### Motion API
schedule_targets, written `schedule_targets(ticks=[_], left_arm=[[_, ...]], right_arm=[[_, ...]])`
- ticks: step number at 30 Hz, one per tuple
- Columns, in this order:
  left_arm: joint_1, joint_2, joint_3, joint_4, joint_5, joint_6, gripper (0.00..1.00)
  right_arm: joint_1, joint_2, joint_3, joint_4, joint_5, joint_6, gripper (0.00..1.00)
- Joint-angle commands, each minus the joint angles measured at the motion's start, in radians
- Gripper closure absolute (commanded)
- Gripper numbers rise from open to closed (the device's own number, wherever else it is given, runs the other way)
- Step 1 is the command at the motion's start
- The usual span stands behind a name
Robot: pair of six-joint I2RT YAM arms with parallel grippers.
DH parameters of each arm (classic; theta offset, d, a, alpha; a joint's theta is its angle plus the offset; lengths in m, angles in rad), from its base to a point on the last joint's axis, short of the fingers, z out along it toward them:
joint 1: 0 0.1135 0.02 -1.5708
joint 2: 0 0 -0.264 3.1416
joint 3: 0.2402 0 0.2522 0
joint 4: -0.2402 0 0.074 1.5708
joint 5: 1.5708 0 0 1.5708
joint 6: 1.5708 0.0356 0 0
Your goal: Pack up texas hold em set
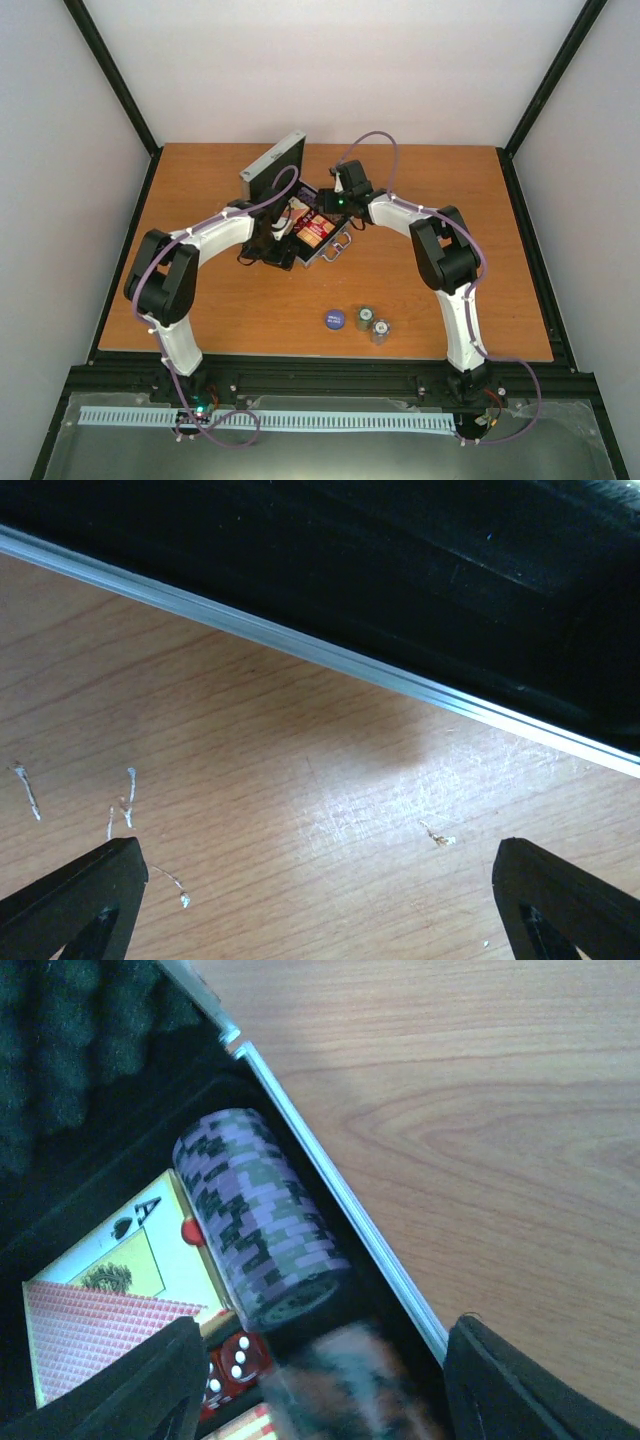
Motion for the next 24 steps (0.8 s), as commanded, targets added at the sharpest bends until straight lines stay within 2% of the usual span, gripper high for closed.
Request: schedule_targets(ticks=[1,2,6,8,9,10,18,24], left_arm=[[0.008,0.013,0.033,0.009,0.009,0.017,0.02],[0.008,0.013,0.032,0.010,0.009,0.018,0.02],[0.008,0.013,0.034,0.006,0.010,0.015,0.02],[0.008,0.009,0.039,0.001,0.017,0.013,0.02],[0.008,0.007,0.042,-0.001,0.022,0.012,0.02],[0.008,0.002,0.046,-0.004,0.029,0.011,0.02],[0.008,-0.050,0.138,-0.100,0.103,-0.004,0.02],[0.008,-0.115,0.186,-0.190,0.075,-0.041,0.02]], right_arm=[[-0.008,-0.043,-0.012,0.037,0.019,-0.017,0.21],[-0.008,-0.061,-0.022,0.035,0.029,-0.023,0.15],[-0.008,-0.130,-0.030,-0.028,0.057,-0.062,0.15],[-0.008,-0.170,-0.028,-0.090,0.074,-0.075,0.09],[-0.007,-0.191,-0.032,-0.124,0.086,-0.078,0.02],[-0.007,-0.216,-0.043,-0.151,0.094,-0.082,0.00],[0.003,-0.377,-0.213,-0.395,0.072,-0.095,0.00],[0.123,-0.516,-0.379,-0.585,0.119,-0.169,0.01]])
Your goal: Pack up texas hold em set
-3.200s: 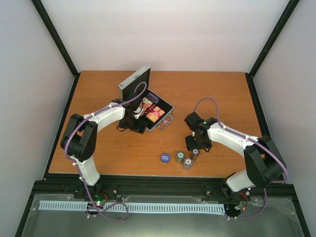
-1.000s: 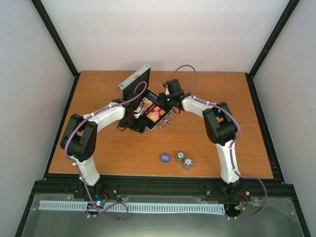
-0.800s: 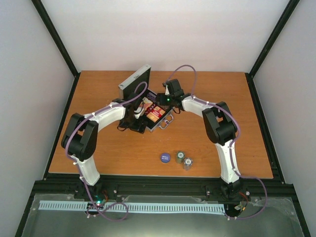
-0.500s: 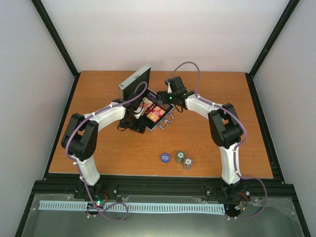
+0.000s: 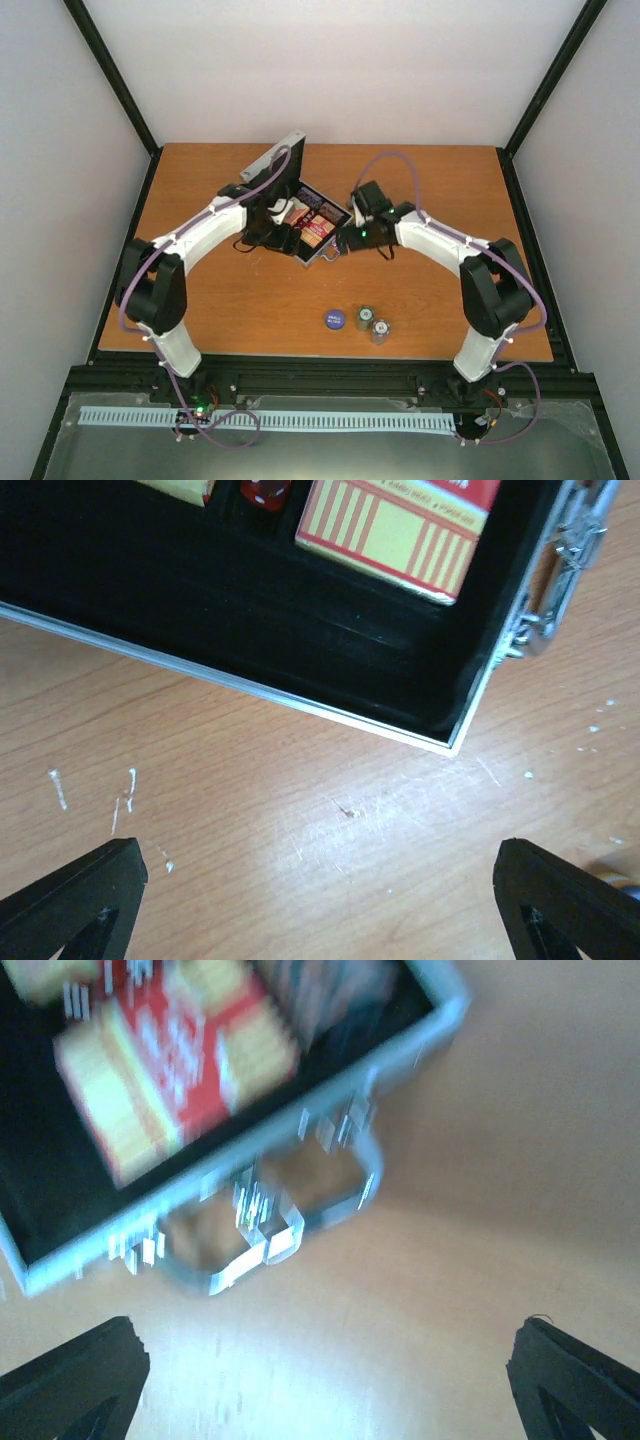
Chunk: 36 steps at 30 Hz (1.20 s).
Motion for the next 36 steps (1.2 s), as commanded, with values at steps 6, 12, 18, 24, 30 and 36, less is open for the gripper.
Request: schedule_targets(ticks=[6,12,18,24,30,36], left_arm=[[0.008,-0.144,0.069,-0.121,-0.007,-0.042,0.01],[0.008,-0.200,0.077,-0.140,-0.018,-0.060,0.01],[0.008,-0.247,0.072,-0.153,-0.031,-0.068,0.01],[0.008,-0.270,0.053,-0.156,-0.054,-0.078,0.01],[0.008,-0.284,0.047,-0.163,-0.069,-0.079,0.01],[0.008,-0.274,0.052,-0.166,-0.079,-0.065,0.01]], right_arm=[[0.250,-0.239,-0.211,-0.284,0.062,-0.037,0.07],[0.291,-0.319,-0.304,-0.320,0.050,-0.005,0.14],[0.296,-0.306,-0.353,-0.321,-0.013,-0.005,0.20],[0.298,-0.282,-0.362,-0.304,-0.043,-0.022,0.29],[0.298,-0.248,-0.358,-0.310,-0.114,-0.033,0.49],[0.298,-0.253,-0.348,-0.329,-0.107,-0.026,0.81]])
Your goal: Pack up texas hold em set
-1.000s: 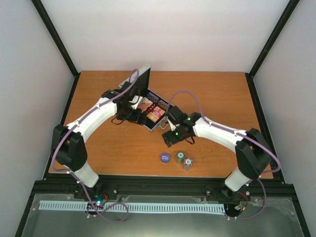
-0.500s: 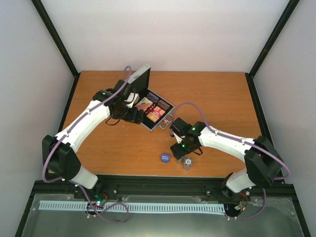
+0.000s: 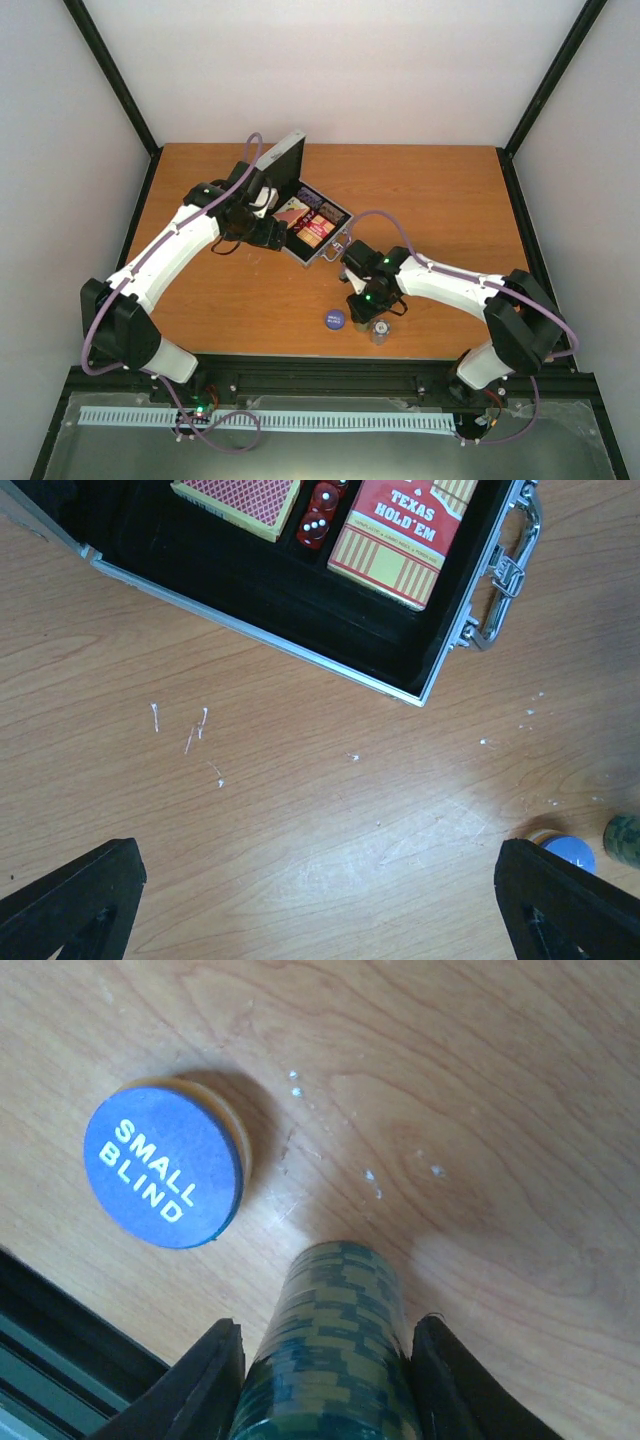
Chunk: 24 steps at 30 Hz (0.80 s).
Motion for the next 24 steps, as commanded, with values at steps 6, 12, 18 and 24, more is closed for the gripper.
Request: schedule_targets(ticks=[6,12,18,24], left_arm=[[0.007,-0.016,0.049,-0.028,-0.022,0.012,0.01],[0.008,-0.036,0.047,-0.011,-0.017,0.006,0.01],[0.008,-0.052,0.028,0.003,-0.010,0.002,0.01],[0.008,-0.068,0.037,0.002,-0.013,0.001,0.01]], right_arm=[[0.007,0.020,0.158,-0.078,0.094,-0.010,0.89],[-0.006,0.083,0.353,0.055,0.231,0.026,0.91],[-0.063,0.230,0.421,0.436,0.129,0.152,0.93],[-0.068,0.447,0.570,0.654,0.028,0.273,0.94]])
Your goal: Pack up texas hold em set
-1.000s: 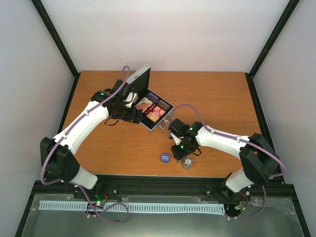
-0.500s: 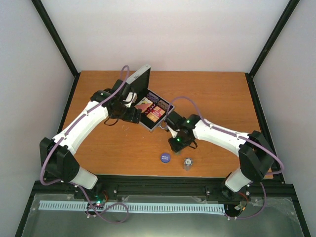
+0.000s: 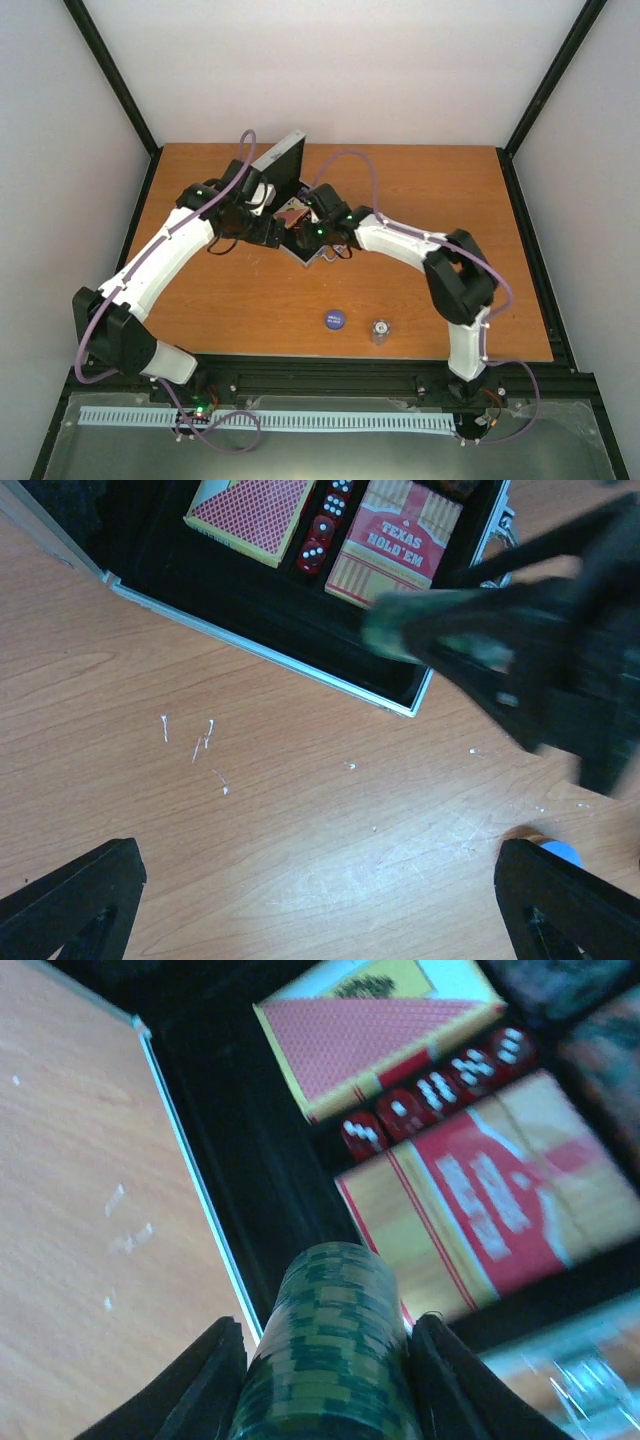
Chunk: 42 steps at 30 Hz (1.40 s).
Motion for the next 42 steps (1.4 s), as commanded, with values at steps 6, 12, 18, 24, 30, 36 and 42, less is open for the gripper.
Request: schedule_targets(ticks=[6,12,18,24,30,36,42], left_arm=[[0.008,-0.048,0.012,0.003,-0.003,-0.008,0.01],[0.008,-0.048,-0.017,0.011,-0.002,-0.008,0.01],[0.008,-0.022,-0.029,0.020,0.017,-0.005,0.01],[0.008,-0.008,-0.031,0.024,0.030,0.001,0.01],[0.008,0.002,-0.027,0.022,0.041,0.010,0.01],[0.008,0.001,-0.021,0.026,0.051,0.010,0.01],[0.008,0.000,-0.012,0.035,0.053,0.010,0.00]], right_arm=[[0.001,0.231,0.209,0.358,-0.121,0.186,0.94],[0.001,0.333,0.271,0.423,-0.148,0.210,0.94],[0.001,0.424,0.330,0.467,-0.139,0.238,0.92],[0.003,0.493,0.405,0.478,-0.141,0.244,0.66],[0.004,0.459,0.415,0.364,-0.090,0.202,0.37],[0.003,0.324,0.353,0.236,-0.008,0.119,0.23],[0.003,0.142,0.197,-0.010,0.065,0.028,0.17]])
